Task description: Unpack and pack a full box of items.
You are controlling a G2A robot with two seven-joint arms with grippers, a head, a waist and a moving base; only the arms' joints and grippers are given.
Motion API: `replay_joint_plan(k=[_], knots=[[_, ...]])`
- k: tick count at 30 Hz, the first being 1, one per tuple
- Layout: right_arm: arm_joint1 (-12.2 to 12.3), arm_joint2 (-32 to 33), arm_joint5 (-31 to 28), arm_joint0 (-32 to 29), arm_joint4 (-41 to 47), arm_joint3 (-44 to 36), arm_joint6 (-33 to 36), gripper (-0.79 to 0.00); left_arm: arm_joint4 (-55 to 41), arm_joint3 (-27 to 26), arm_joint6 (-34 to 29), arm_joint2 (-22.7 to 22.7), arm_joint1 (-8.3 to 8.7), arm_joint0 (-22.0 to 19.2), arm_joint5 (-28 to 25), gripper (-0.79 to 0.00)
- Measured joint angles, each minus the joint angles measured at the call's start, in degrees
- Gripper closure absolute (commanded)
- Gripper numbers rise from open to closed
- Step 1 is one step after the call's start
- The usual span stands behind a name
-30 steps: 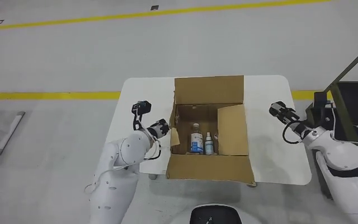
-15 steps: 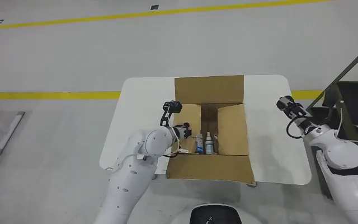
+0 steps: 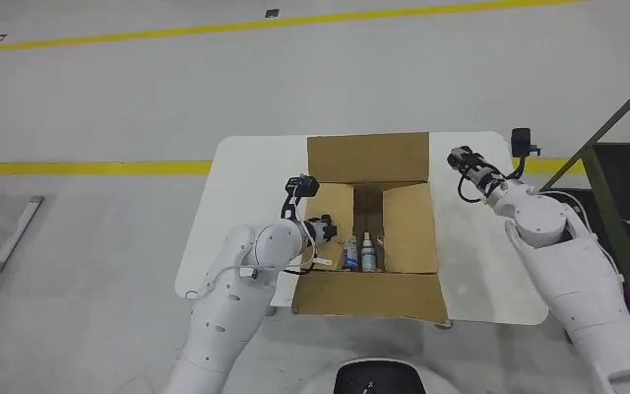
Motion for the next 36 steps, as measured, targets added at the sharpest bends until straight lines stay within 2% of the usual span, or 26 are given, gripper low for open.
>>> replay_joint_plan(k=[2,6,11,18,22,26,30,36], knots=[[-0.61,-2.20,-0.06,3.03,-0.29,4.28,1.22,0.000,0.25,0.00,-0.18,-0.13,0.08,0.24,-0.07,-0.757],[-1.83,-5.57,-1.31,7.87,-0.16,11.19,2.54,0.000,0.29,0.17,-0.34,-0.38,0.15,0.29,0.02,-0.785],[-2.93,-8.43,-6.92,11.72,-0.35,16.61,5.54,0.000,0.22,-0.01,-0.33,-0.68,0.19,0.06,0.37,-0.785],[-2.84,-8.18,-17.07,12.51,0.37,19.12,9.24,0.000,-0.51,-0.06,-0.02,-1.59,0.28,-0.16,0.69,-0.785],[-2.09,-6.73,-23.38,10.98,0.61,16.83,11.32,0.000,-1.29,-0.22,0.12,-2.98,0.51,0.11,0.74,-0.785],[-1.02,-5.04,-27.17,8.45,-1.35,12.69,12.14,0.000,-2.77,-1.00,-0.40,-4.93,0.84,1.03,1.20,-0.785],[0.21,-3.08,-28.90,4.64,-4.70,6.75,12.07,0.000,-3.43,-2.92,-1.49,-7.40,1.45,2.44,0.59,-0.785],[1.90,-0.29,-29.31,-3.64,-13.54,-5.60,9.49,0.000,1.34,-9.35,-0.32,-12.29,3.00,7.30,-2.15,-0.785]])
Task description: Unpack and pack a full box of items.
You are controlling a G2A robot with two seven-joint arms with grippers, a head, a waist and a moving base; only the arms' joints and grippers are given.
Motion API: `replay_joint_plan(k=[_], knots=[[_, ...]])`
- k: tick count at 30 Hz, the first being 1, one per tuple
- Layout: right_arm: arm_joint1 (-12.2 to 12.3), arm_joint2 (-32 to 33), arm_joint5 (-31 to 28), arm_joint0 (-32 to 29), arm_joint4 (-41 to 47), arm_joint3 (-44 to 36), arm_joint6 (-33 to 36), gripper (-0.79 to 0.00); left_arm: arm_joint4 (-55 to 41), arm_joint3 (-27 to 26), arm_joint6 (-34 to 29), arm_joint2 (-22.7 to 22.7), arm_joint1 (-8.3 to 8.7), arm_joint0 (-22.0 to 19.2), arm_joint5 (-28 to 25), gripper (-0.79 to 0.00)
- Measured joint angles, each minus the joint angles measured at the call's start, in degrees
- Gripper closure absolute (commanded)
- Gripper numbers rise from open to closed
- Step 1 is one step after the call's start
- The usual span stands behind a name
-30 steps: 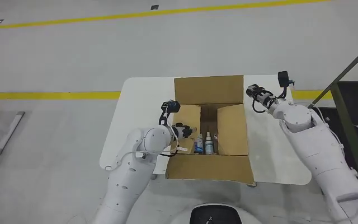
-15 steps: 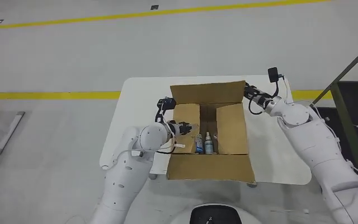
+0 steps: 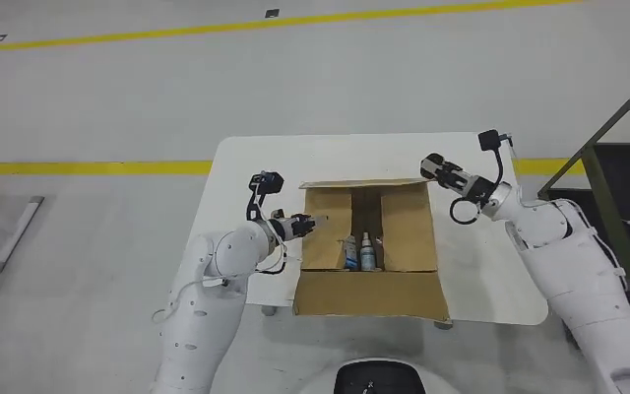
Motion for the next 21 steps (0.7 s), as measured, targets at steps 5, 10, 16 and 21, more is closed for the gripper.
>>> replay_joint_plan(k=[5,10,16,21], knots=[[0.62,0.19,1.68,-6.29,-6.89,-7.63,-1.79,0.000,0.18,-0.70,0.00,-0.93,0.18,0.80,0.17,-0.785],[0.77,-0.54,3.32,-10.26,-9.91,-10.99,-3.31,0.000,0.16,-0.68,0.00,-0.90,0.17,0.77,0.17,-0.785],[0.62,-1.35,5.20,-11.58,-9.08,-11.83,-4.60,0.000,0.16,-0.68,0.00,-0.91,0.17,0.77,0.17,-0.785],[0.56,-1.88,6.02,-11.83,-9.05,-12.30,-5.13,0.000,2.12,-1.73,1.79,-0.44,0.39,1.96,-1.98,-0.785]])
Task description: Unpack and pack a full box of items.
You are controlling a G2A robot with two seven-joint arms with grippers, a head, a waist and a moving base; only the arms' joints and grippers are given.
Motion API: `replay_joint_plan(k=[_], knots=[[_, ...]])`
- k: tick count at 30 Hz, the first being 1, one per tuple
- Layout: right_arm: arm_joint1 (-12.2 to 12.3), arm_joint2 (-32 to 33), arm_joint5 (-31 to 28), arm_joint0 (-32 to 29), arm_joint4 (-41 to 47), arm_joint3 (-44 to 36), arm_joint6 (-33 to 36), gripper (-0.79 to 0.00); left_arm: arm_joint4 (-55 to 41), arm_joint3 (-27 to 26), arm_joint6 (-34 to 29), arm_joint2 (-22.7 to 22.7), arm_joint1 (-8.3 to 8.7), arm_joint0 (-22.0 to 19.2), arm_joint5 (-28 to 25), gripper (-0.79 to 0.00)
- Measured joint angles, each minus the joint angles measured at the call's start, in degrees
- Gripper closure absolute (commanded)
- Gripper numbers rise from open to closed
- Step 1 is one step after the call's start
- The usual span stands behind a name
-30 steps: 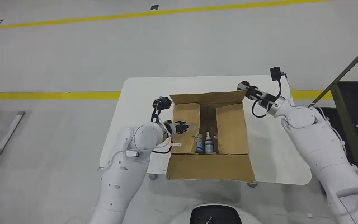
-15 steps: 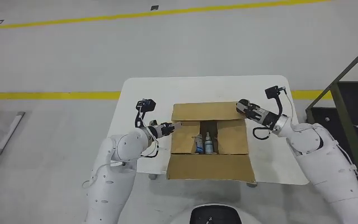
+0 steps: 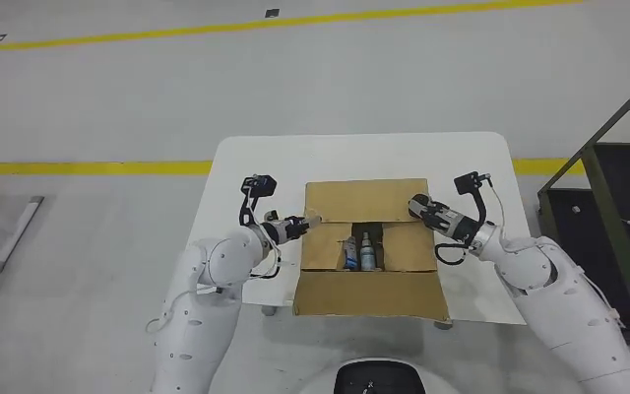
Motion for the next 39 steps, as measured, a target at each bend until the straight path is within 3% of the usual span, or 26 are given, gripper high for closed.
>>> replay_joint_plan(k=[9,19,27,31,39], knots=[[0.00,0.08,1.26,-0.46,1.44,0.24,-0.77,0.000,6.31,-5.29,-0.75,-4.28,1.48,5.44,-2.74,-0.785],[0.09,0.24,1.57,-0.36,2.07,0.74,-0.97,0.000,13.38,-7.67,-7.85,-11.06,3.67,13.51,-10.40,-0.785],[0.02,-0.40,1.52,0.00,2.15,1.24,-0.98,0.000,17.96,-8.96,-10.50,-9.49,4.67,17.80,-20.38,-0.785],[0.03,-0.59,1.41,0.11,2.17,1.48,-0.81,0.000,15.82,-10.55,-11.18,-8.39,4.91,18.93,-24.11,-0.785],[0.06,-0.92,1.27,0.08,2.21,1.38,-0.47,0.000,9.24,-13.09,-11.58,-7.02,5.13,18.12,-26.66,-0.785]])
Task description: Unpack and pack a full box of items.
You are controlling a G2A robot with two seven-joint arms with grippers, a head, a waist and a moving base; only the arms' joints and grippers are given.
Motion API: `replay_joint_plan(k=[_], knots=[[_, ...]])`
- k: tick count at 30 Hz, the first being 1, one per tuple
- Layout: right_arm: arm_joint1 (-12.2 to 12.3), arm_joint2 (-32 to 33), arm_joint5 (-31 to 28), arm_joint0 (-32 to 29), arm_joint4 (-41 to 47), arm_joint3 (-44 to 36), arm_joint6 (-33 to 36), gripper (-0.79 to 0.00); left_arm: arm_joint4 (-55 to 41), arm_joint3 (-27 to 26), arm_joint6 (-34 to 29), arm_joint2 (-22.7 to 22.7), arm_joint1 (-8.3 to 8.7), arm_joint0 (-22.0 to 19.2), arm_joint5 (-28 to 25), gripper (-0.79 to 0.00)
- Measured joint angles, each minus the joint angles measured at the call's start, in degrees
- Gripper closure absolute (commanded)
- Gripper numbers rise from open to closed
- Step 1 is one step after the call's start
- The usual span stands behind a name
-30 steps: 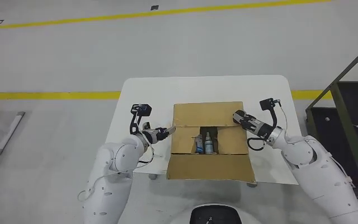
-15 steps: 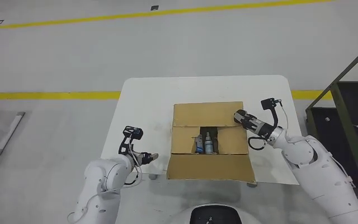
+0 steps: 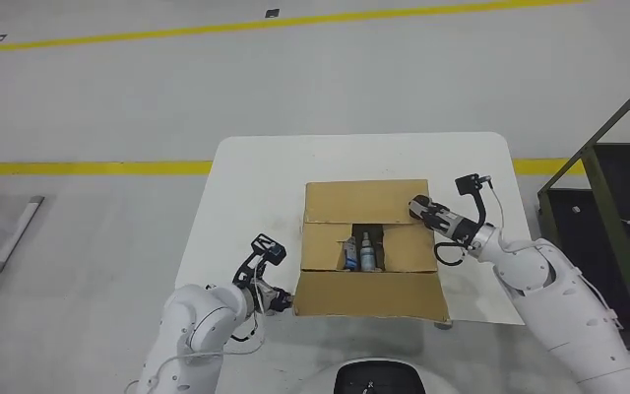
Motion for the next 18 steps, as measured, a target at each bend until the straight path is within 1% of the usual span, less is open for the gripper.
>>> replay_joint_plan(k=[3,12,15,18], knots=[[0.01,-0.14,-0.04,-0.02,0.03,-0.22,0.19,0.000,-1.58,-0.28,0.79,0.30,0.02,-1.06,0.85,-0.785],[0.11,-0.08,0.18,0.07,-0.55,-1.73,-0.20,0.000,-5.47,0.68,5.49,1.30,-0.26,-5.40,6.72,-0.785],[0.25,0.95,0.17,0.12,-0.47,-2.59,-1.30,0.000,-5.15,1.69,7.26,2.20,-0.38,-6.85,8.57,-0.785],[0.50,2.76,0.33,-0.03,-0.55,-4.14,-2.86,0.000,-4.11,3.83,8.96,3.85,-0.63,-8.77,10.86,-0.785]])
